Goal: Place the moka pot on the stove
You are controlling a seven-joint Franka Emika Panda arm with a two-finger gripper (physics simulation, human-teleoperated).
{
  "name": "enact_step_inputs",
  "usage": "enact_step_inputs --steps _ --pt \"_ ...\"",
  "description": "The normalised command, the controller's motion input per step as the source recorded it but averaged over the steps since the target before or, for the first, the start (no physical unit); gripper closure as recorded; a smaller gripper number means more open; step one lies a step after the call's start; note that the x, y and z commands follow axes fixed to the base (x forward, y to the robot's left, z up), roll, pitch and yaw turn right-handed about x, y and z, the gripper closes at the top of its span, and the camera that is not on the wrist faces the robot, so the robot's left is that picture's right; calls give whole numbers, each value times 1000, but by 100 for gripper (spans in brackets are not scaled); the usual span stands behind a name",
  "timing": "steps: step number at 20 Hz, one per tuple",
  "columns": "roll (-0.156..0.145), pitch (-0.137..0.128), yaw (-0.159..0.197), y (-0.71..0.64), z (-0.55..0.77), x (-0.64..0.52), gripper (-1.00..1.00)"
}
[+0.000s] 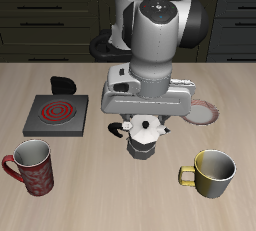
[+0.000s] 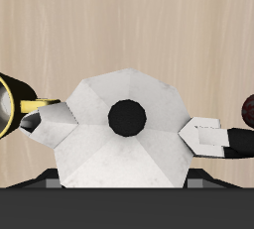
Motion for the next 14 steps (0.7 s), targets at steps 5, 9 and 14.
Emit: enact_step_inputs --steps 5,9,14 --pt "2 -76 15 -140 294 -425 100" --pt "0 -66 1 -136 201 -422 100" --pt "3 -66 -5 -121 162 -391 100"
